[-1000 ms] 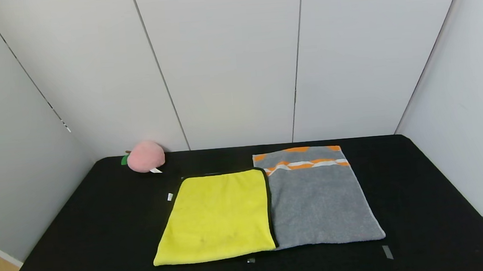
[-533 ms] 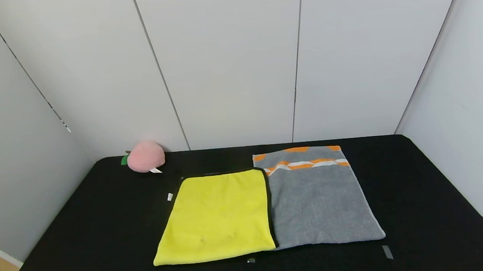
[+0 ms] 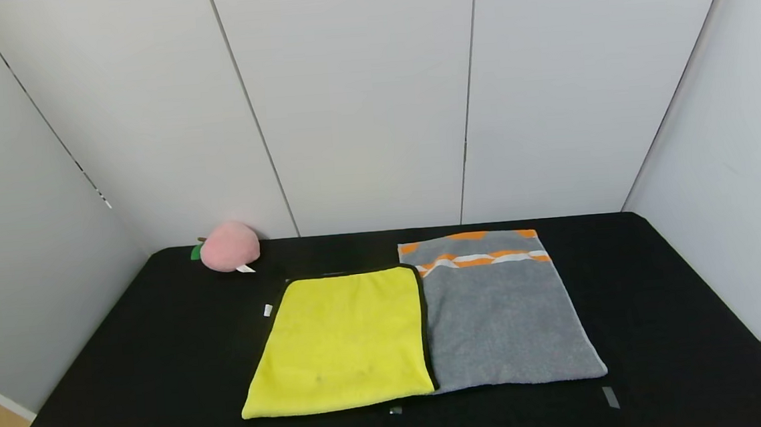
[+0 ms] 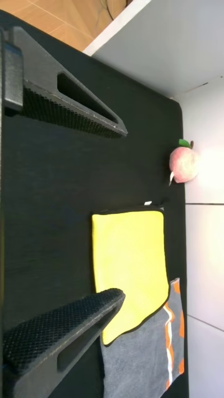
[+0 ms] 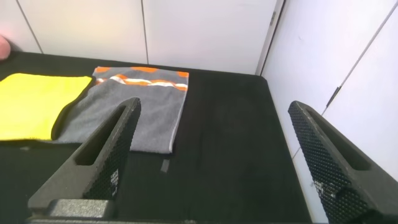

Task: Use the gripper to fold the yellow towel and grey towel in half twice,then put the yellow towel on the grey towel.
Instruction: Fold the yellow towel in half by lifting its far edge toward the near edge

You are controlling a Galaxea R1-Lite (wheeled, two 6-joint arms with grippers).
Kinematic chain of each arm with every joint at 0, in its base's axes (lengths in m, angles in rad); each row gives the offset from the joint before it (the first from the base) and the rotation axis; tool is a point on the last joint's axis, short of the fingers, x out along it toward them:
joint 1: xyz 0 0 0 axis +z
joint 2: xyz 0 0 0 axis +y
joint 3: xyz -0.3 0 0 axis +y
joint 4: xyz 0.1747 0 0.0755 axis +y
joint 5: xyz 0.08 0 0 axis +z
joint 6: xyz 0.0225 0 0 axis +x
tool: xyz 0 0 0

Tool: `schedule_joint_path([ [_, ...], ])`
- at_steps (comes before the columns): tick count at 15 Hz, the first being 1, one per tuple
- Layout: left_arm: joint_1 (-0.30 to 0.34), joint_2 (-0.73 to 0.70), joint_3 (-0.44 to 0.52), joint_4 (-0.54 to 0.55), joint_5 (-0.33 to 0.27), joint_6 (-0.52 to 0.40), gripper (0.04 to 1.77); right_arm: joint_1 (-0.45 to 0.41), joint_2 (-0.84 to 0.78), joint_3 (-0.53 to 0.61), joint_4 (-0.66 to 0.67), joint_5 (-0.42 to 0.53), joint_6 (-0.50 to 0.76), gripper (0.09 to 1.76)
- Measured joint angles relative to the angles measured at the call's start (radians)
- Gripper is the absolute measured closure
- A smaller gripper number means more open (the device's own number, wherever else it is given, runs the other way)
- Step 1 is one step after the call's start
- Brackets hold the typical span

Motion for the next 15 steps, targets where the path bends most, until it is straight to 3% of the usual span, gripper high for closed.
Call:
schedule_joint_path([
  [3, -0.001, 0.081, -0.054, 0.0, 0.001, 0.0, 0.09, 0.009, 0.106, -0.09, -0.002, 0.002, -0.001, 0.14],
  [8, -0.001, 0.086, -0.054, 0.0, 0.001, 0.0, 0.09, 0.01, 0.113, -0.092, -0.002, 0.001, -0.001, 0.14],
  [9, -0.006, 0.274, -0.223, 0.01, -0.034, 0.013, 0.09, 0.022, 0.246, -0.268, -0.015, 0.149, -0.071, 0.14],
  [10, -0.006, 0.462, -0.308, 0.025, -0.058, 0.049, 0.09, 0.024, 0.517, -0.365, 0.014, 0.17, -0.084, 0.13],
  [11, -0.006, 0.51, -0.343, 0.081, -0.062, 0.067, 0.09, 0.027, 0.61, -0.44, -0.019, 0.183, -0.091, 0.13],
  [15, -0.008, 0.599, -0.45, 0.18, -0.087, 0.114, 0.09, 0.028, 0.727, -0.487, -0.002, 0.185, -0.091, 0.13],
])
